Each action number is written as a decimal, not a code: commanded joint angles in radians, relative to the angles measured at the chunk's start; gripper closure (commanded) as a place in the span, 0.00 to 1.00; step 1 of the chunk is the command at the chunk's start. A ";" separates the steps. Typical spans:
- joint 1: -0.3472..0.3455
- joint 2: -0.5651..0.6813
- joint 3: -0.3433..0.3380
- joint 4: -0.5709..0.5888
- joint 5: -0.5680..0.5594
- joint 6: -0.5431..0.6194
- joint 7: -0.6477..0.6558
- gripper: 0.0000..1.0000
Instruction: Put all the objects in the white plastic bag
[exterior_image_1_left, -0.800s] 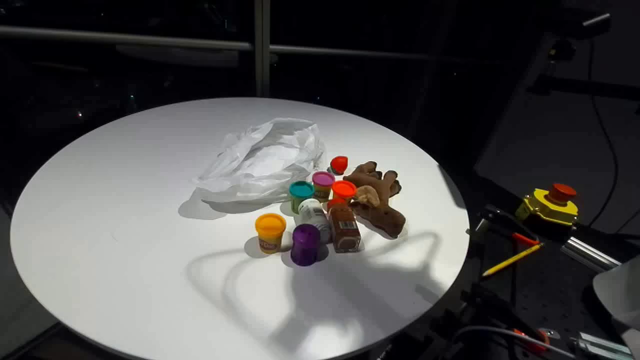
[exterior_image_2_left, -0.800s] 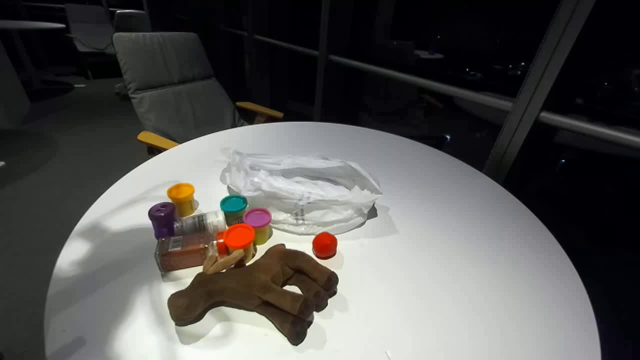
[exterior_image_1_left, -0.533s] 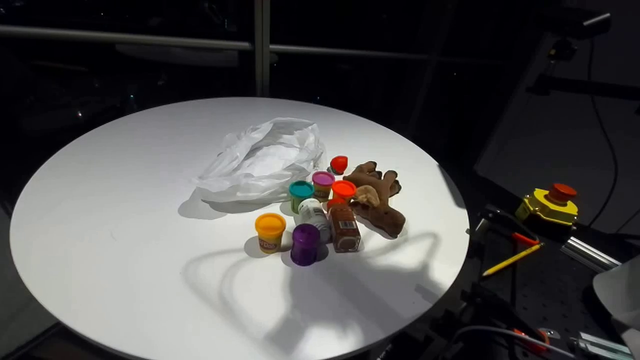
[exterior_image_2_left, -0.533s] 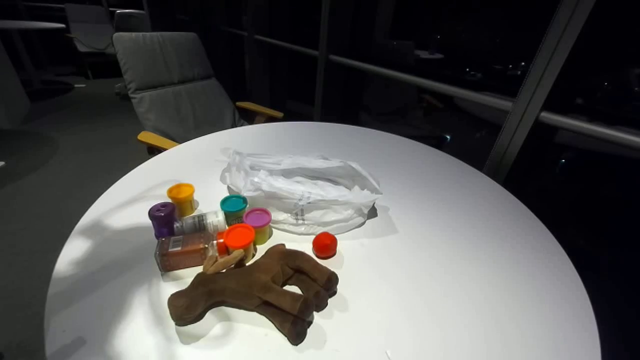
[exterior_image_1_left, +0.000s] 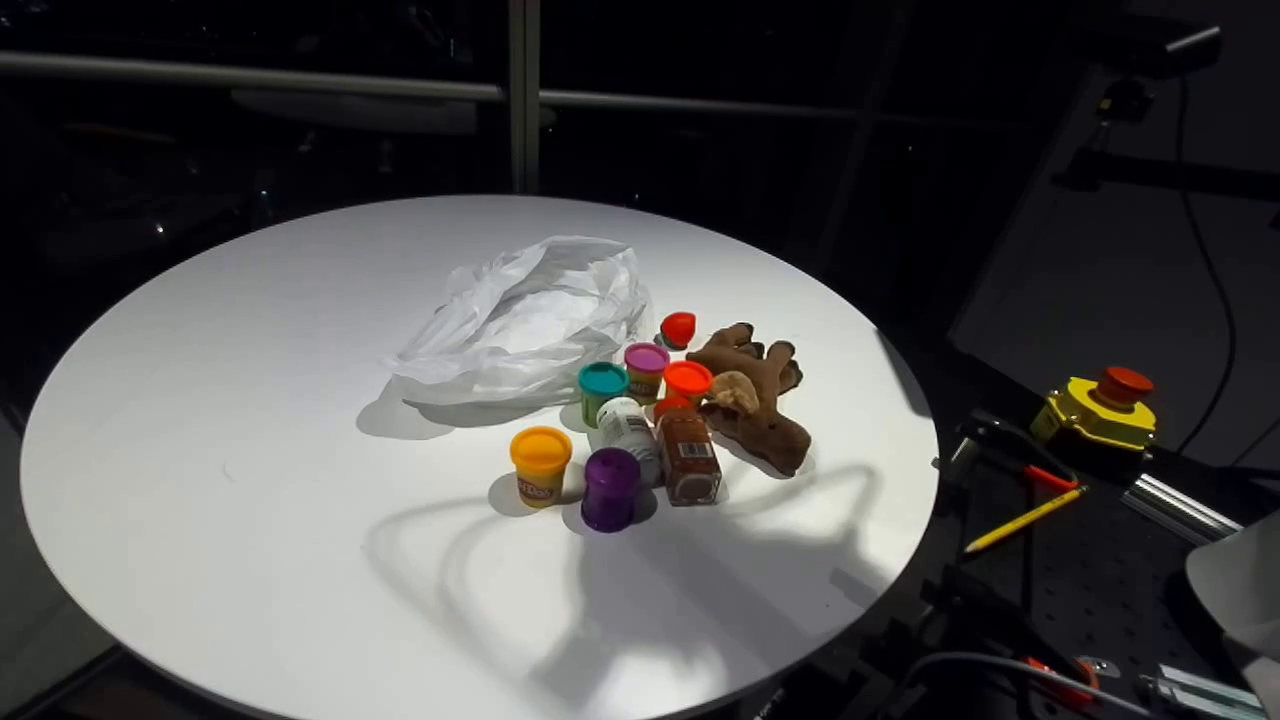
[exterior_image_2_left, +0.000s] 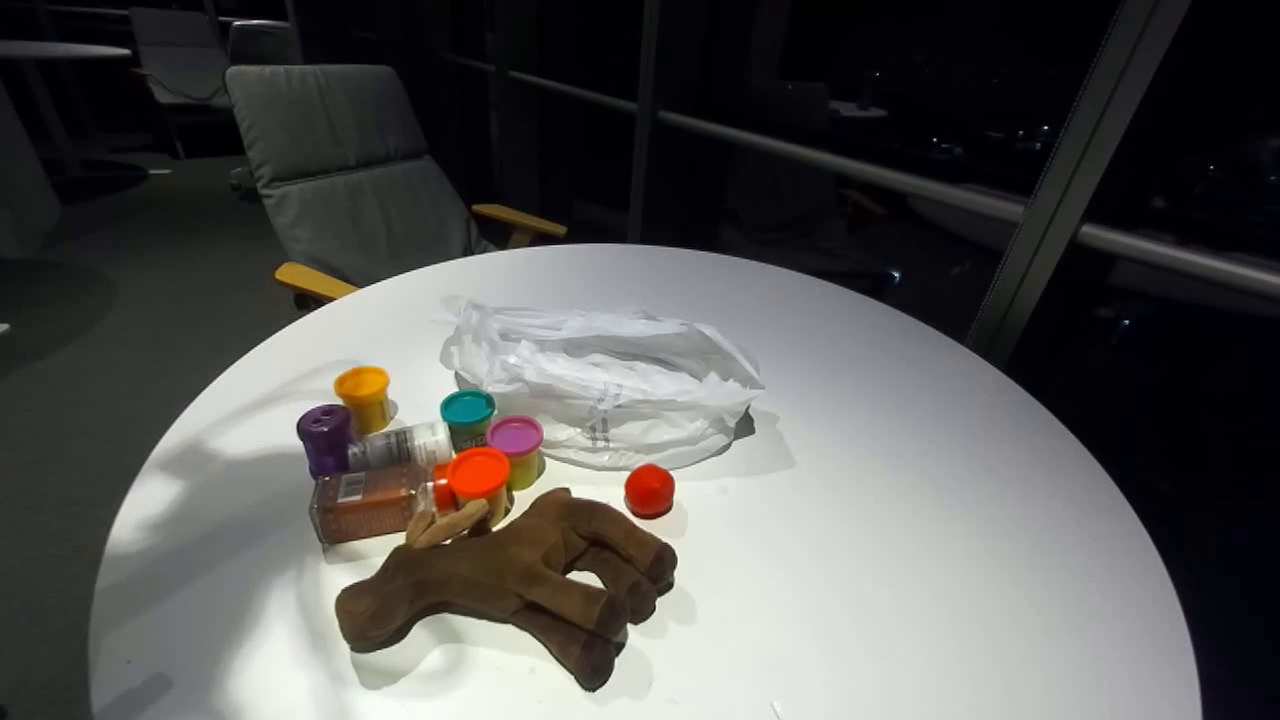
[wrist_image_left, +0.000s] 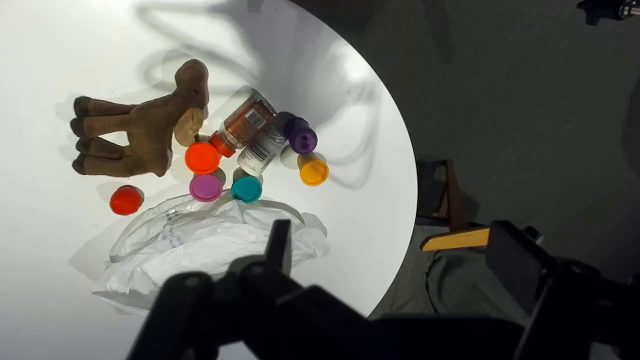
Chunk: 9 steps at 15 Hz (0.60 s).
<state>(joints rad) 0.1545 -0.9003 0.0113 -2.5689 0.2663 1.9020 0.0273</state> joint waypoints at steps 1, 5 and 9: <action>-0.017 0.001 0.012 0.002 0.011 -0.005 -0.011 0.00; -0.024 0.031 -0.005 0.006 0.010 0.016 -0.027 0.00; -0.070 0.144 -0.038 -0.036 -0.015 0.133 -0.067 0.00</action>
<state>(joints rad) 0.1226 -0.8524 -0.0090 -2.5918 0.2635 1.9427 0.0131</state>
